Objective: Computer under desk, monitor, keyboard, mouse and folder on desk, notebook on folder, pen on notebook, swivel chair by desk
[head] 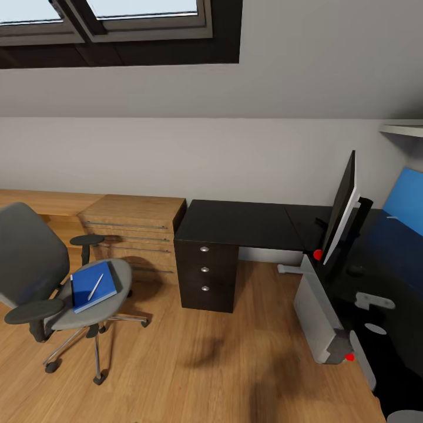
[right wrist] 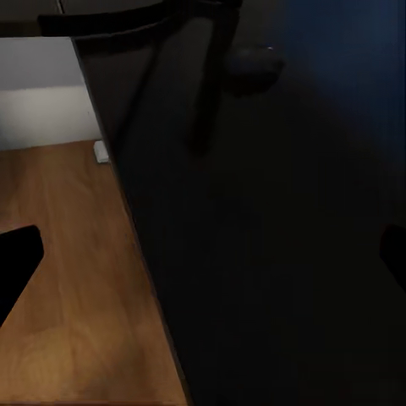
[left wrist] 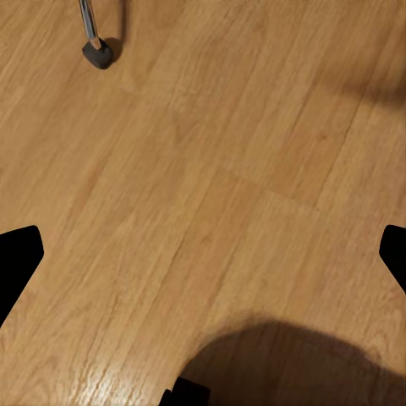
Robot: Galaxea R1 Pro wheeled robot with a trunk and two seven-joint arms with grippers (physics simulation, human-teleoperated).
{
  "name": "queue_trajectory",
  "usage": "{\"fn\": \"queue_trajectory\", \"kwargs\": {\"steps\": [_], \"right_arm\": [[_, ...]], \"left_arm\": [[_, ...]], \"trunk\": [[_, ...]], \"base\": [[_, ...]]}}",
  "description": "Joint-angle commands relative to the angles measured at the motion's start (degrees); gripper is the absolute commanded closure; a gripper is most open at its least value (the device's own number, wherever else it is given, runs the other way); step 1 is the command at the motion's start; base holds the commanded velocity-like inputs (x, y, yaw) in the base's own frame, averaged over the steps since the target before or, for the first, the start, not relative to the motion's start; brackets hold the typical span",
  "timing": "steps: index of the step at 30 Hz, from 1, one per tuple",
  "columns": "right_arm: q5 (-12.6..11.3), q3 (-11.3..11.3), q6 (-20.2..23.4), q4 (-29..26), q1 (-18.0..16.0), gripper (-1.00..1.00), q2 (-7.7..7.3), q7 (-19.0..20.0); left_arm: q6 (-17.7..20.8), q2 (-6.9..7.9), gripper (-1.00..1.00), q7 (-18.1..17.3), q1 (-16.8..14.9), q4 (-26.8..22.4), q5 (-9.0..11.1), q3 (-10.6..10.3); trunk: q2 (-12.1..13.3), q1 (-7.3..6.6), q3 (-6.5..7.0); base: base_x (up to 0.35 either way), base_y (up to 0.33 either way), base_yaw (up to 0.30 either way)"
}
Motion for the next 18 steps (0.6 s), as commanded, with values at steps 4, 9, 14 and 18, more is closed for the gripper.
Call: {"fn": "queue_trajectory", "kwargs": {"steps": [4, 9, 14, 18], "right_arm": [[-0.48, -0.45, -2.62, 6.22, -1.29, -1.0, -1.81, -0.32], [-0.36, -0.65, -13.43, 23.37, -8.89, -1.0, -3.55, -0.35], [-0.4, -0.68, -21.65, 36.66, -14.81, -1.0, -6.01, -0.44], [-0.43, -0.69, -22.93, 38.4, -15.6, -1.0, -6.51, -0.49]], "left_arm": [[-0.19, 0.02, -1.0, 0.4, -0.03, 0.02, 0.34, -0.49], [-0.19, 0.02, -1.0, 0.4, -0.02, 0.03, 0.3, -0.53], [-0.19, 0.02, -1.0, 0.4, -0.03, 0.08, 0.26, -0.55], [-0.19, 0.02, -1.0, 0.4, -0.02, 0.39, 0.26, -0.55]], "trunk": [[-0.03, 0.0, -0.06], [-0.03, 0.0, -0.06], [-0.03, 0.0, -0.06], [-0.03, 0.0, -0.06]], "base": [[0.0, 0.0, 0.0], [0.041, -0.014, 0.0], [0.197, -0.119, 0.0], [0.105, -0.072, 0.0]]}}
